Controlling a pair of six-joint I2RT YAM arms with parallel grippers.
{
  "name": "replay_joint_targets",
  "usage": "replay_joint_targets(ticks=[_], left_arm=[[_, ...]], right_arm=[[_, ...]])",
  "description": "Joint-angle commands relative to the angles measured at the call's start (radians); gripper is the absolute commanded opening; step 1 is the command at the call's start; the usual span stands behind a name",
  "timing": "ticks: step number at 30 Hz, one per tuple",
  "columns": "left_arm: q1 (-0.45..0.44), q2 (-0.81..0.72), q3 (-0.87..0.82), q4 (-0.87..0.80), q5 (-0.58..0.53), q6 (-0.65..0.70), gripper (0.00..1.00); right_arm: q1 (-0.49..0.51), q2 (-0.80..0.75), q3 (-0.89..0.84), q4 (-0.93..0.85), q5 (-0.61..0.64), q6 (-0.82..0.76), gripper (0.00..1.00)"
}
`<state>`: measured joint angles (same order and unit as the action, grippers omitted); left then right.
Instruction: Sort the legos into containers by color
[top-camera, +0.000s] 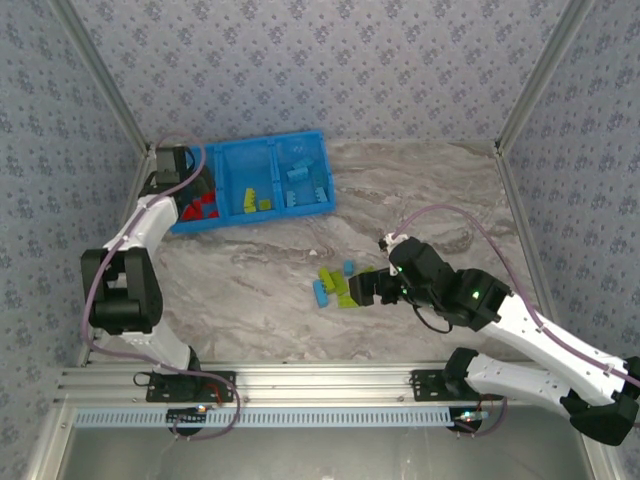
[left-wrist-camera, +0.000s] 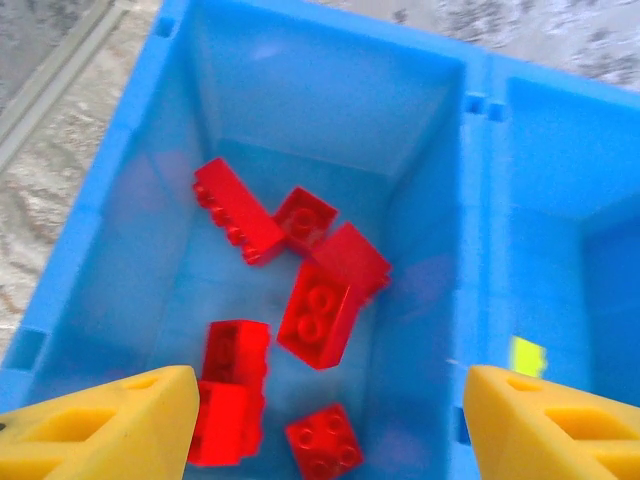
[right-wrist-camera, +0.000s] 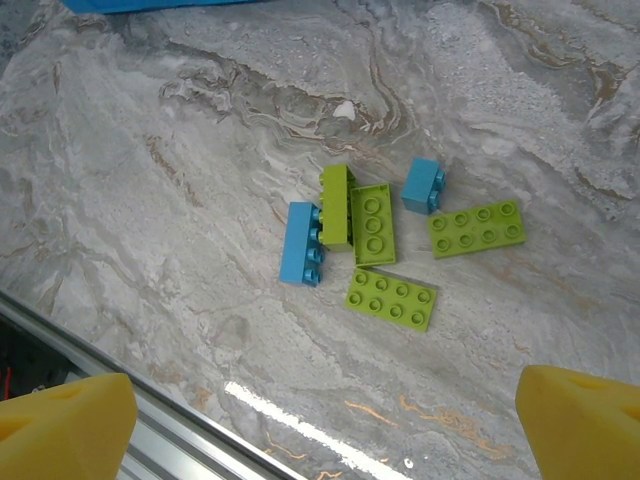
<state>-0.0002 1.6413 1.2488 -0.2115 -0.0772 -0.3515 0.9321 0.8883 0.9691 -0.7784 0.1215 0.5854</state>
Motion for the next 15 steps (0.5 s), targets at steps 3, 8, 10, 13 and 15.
replay_joint_targets(ticks=[3,8,10,13,15], left_arm=[[-0.063,-0.252,-0.049,-0.027,0.152,-0.005,0.72],[-0.282,-0.495,-0.147,-0.092,0.189,0.136,0.73],[-0.408,-0.578,-0.198,-0.106,0.205,0.221,0.73],[-0.559,-0.675,-0.265,-0.169,0.234,0.357,0.73],[-0.634,-0.725,-0.288,-0.255,0.268,0.463,0.73]], right_arm=[[0.006,0.012,-0.027,0.000,0.061,0.036,1.00],[0.004,0.075,-0.052,0.037,0.064,0.036,1.00],[0.003,0.124,-0.055,0.056,0.058,0.036,1.00],[0.001,0.216,-0.036,0.066,0.053,0.033,0.98],[-0.001,0.278,-0.029,0.092,0.044,0.024,0.94]])
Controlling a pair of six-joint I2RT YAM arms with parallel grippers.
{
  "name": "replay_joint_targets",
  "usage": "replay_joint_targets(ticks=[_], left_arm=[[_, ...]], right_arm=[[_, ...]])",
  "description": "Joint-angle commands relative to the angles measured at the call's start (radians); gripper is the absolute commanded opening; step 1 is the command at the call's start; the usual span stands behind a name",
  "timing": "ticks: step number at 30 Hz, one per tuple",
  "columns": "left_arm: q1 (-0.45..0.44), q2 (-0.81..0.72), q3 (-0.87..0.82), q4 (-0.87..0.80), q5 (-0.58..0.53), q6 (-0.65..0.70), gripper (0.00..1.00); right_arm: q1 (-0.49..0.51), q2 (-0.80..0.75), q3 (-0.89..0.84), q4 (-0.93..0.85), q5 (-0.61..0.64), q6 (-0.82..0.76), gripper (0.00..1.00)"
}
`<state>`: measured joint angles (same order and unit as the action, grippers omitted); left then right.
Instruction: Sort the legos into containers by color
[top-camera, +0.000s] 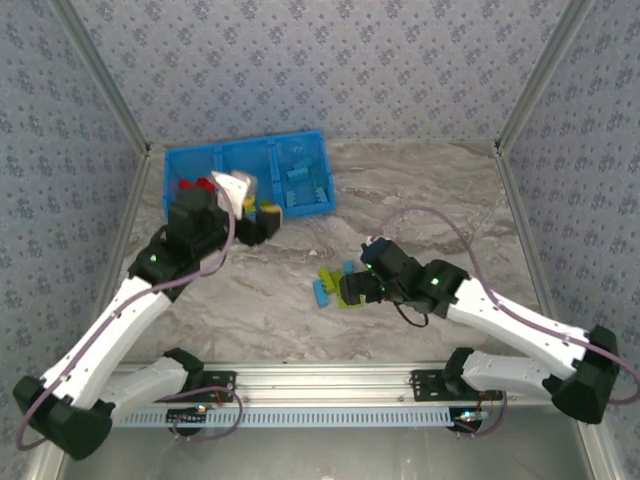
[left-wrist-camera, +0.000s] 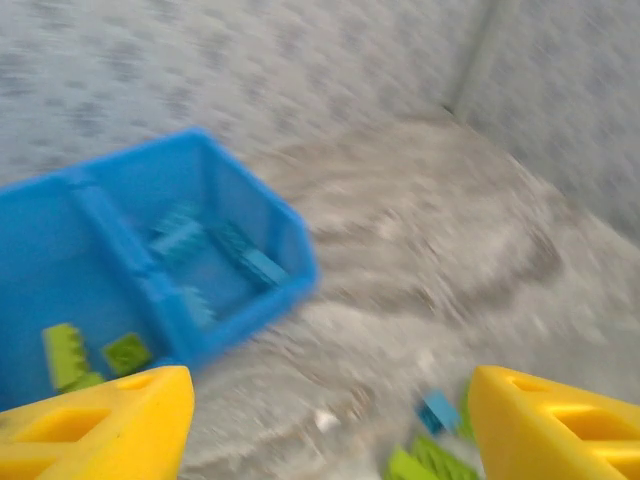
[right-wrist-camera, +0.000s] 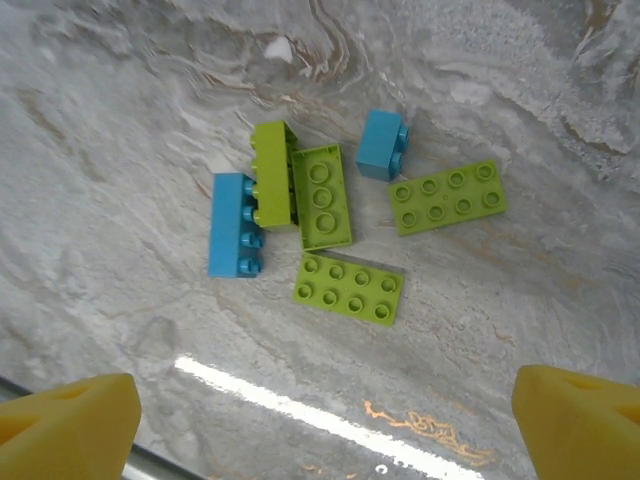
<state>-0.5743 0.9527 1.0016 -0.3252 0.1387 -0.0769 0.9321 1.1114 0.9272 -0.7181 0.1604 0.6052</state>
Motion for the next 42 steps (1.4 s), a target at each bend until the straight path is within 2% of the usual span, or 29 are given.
replay_joint_targets(ticks=[1,6,10,14,25,31,34,36,42], left_arm=[[-0.092,-0.061,-0.051,-0.192,0.061,0.239,0.74],[-0.180,-0.183,-0.114,-0.408,0.199,0.541,0.79],[-0.197,-0.278,-0.243,-0.402,0.304,0.689,0.86],[-0.196,-0.300,-0.329,-0.300,0.366,0.697,0.88],[-0.193,-0.291,-0.363,-0.311,0.331,0.703,0.88],[-0.193,-0.300,-0.377,-0.304,0.330,0.706,0.89],[-0.194,-0.296,-0.380,-0.305,0.334,0.710,0.89],[-0.193,-0.295,-0.382,-0.306,0.331,0.712,0.89],[-0.191,-0.315,-0.396,-0.298,0.298,0.720,0.89]], right_arm=[[-0.004,0.088,0.014,0.055,-0.008,0.004,0.92],[-0.070,0.246,0.004,0.238,-0.189,-0.001,0.75],[-0.094,0.370,0.044,0.308,-0.240,-0.033,0.66],[-0.110,0.486,0.095,0.342,-0.257,-0.037,0.56],[-0.131,0.667,0.196,0.350,-0.202,-0.040,0.40],[-0.113,0.732,0.247,0.294,-0.135,-0.067,0.38],[-0.108,0.757,0.257,0.284,-0.130,-0.071,0.37],[-0.107,0.756,0.295,0.285,-0.129,-0.069,0.32],[-0.109,0.680,0.329,0.274,-0.094,-0.071,0.25]])
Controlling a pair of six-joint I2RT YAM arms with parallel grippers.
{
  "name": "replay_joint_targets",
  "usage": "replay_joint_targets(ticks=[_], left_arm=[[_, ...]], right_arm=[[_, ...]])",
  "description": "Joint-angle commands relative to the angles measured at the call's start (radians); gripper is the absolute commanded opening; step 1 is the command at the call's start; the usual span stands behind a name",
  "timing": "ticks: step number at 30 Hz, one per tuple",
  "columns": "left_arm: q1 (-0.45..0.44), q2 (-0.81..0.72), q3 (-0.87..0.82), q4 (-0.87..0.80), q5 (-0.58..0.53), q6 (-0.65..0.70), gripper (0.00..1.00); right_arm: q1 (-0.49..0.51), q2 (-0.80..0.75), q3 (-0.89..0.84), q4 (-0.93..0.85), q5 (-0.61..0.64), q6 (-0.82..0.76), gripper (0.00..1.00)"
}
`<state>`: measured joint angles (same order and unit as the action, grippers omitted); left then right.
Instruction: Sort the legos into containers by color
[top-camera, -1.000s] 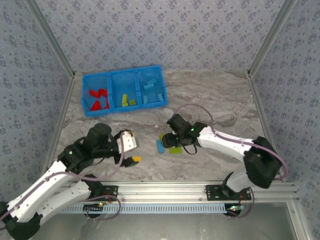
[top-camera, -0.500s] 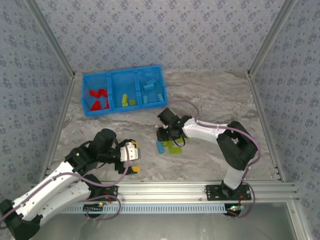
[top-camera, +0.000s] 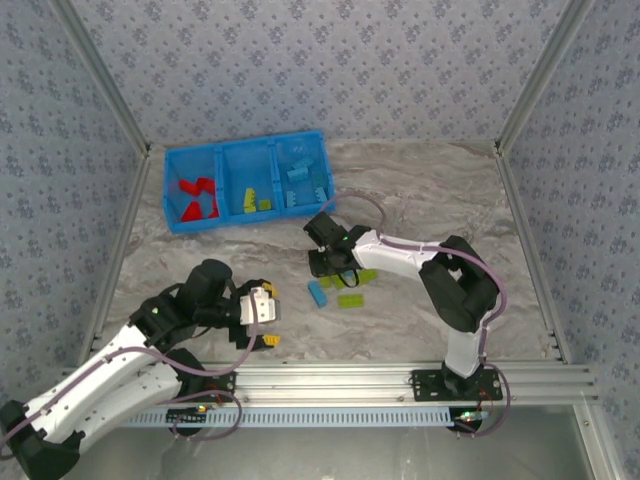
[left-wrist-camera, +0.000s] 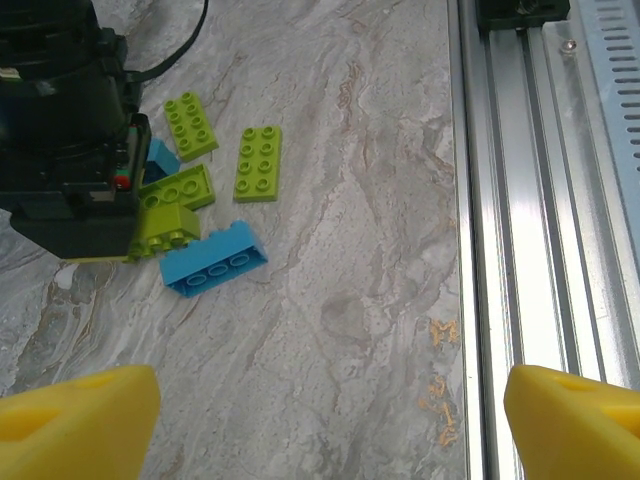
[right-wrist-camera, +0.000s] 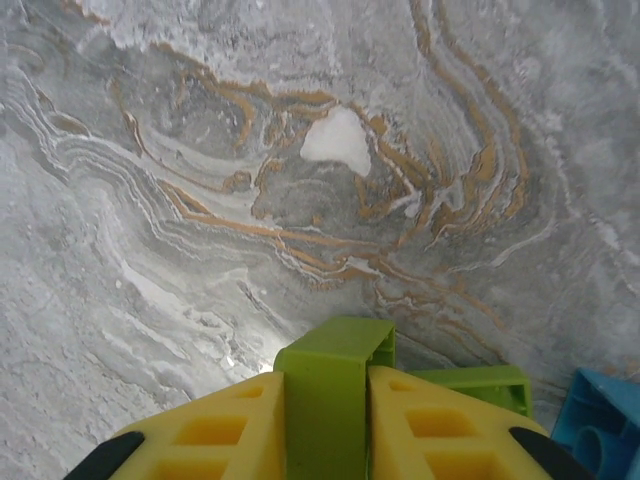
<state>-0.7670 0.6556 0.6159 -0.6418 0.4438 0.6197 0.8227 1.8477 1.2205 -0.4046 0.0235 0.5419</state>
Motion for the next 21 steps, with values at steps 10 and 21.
replay_joint_targets(ticks=[10,21], left_arm=[[0.088,-0.206,-0.075,0.210,-0.118,-0.035,0.95],[0.224,-0.313,-0.105,0.266,-0.319,-0.087,0.99]], right_arm=[[0.007,-0.167,0.156,0.044,0.051,-0.080,0.24],[0.008,0.181,0.583,0.248,0.081,-0.289,0.23]])
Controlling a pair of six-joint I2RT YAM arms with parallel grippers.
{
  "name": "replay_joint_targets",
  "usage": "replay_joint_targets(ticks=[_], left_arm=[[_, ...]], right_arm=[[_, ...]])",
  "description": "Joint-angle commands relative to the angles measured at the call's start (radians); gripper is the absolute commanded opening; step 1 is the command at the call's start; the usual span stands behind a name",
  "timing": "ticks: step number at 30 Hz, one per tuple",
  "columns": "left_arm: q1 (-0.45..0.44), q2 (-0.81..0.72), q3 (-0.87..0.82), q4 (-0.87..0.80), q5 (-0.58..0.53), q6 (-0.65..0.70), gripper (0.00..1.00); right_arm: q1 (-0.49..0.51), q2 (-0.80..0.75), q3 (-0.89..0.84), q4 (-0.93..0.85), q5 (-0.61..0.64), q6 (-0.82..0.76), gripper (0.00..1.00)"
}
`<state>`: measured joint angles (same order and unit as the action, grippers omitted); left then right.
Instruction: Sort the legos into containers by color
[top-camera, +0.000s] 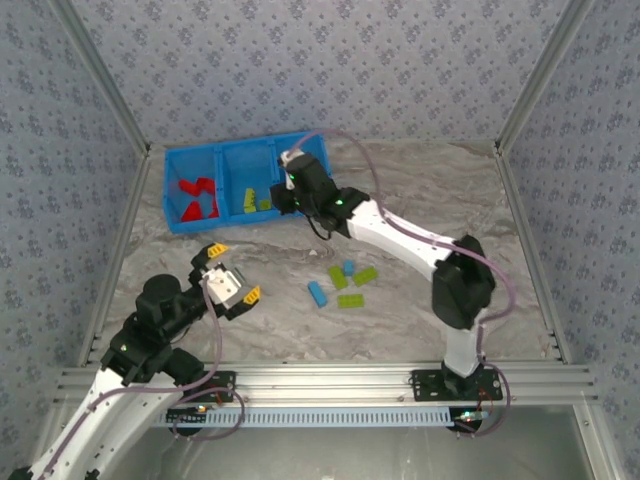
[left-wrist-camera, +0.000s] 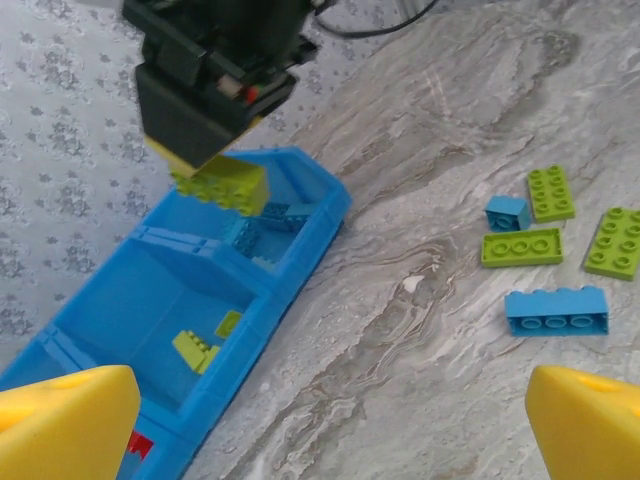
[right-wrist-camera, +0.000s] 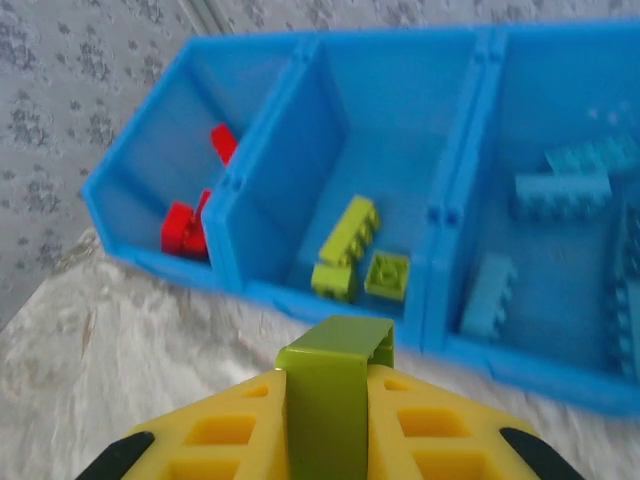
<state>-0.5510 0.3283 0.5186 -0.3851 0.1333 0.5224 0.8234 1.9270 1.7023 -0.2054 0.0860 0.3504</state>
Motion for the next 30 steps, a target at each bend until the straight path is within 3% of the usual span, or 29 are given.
replay_joint_targets(ticks=[1,11,16,21,26,30], left_arm=[[0.009,0.029,-0.002,-0.005,-0.014,0.020,0.99],[0.078,0.031,-0.004,0.014,-0.042,0.008,0.99],[0.083,0.033,-0.003,0.008,-0.058,0.009,0.99],[0.086,0.038,0.001,-0.005,-0.114,-0.004,0.99],[0.096,0.076,0.005,0.018,-0.144,-0.089,0.99],[0.101,0.173,0.053,0.028,-0.202,-0.279,0.99]], right_arm=[[0.009,0.141,0.145,0.053,0.018,-0.119,0.23],[0.014,0.572,0.634,-0.012,0.066,-0.289,0.23],[0.013,0.726,0.879,-0.124,0.073,-0.311,0.32],[0.010,0.702,0.889,-0.133,0.044,-0.299,0.47],[0.016,0.595,0.870,-0.228,0.022,-0.328,0.47],[0.008,0.374,0.639,-0.222,-0.008,-0.324,0.47]])
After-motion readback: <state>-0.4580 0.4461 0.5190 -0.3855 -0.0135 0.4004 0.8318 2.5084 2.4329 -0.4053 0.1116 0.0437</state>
